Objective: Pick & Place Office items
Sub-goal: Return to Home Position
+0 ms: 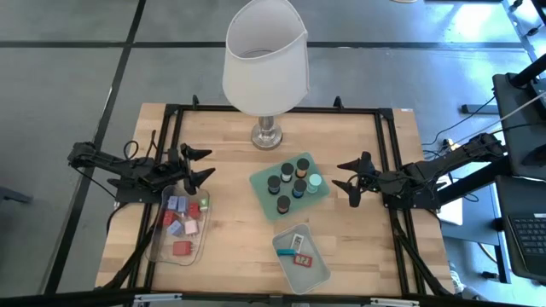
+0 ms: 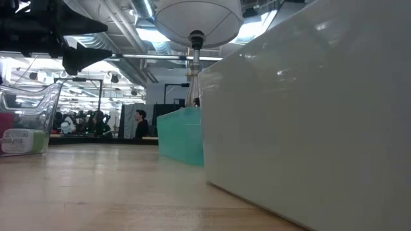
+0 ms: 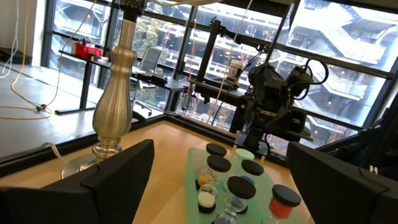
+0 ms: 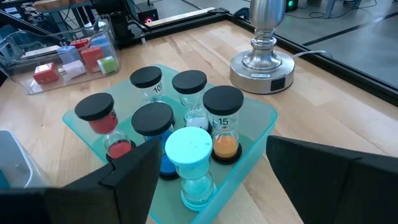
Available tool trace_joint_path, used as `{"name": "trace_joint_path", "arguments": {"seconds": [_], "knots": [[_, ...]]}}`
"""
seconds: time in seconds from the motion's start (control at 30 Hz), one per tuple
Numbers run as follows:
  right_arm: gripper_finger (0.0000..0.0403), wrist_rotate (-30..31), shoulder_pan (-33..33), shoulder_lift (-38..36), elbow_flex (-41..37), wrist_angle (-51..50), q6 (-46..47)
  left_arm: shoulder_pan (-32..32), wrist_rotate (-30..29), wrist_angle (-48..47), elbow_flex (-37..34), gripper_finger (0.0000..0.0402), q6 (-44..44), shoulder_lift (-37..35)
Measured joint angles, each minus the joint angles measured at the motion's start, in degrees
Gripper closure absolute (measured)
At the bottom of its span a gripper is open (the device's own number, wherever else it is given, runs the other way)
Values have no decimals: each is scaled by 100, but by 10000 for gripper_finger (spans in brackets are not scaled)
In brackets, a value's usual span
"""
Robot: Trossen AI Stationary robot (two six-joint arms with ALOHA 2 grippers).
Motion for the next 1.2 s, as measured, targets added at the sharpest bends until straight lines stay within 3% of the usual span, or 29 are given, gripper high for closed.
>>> {"name": "trace_joint_path", "arguments": {"seconds": [0.63,1.2], "knots": [[112,-7,0,0,-50,38,0,0,-3,-2,0,38,-2,0],[112,-160,-2,-985,-1172,56,-17,1,-2,-3,0,38,-4,2]]}}
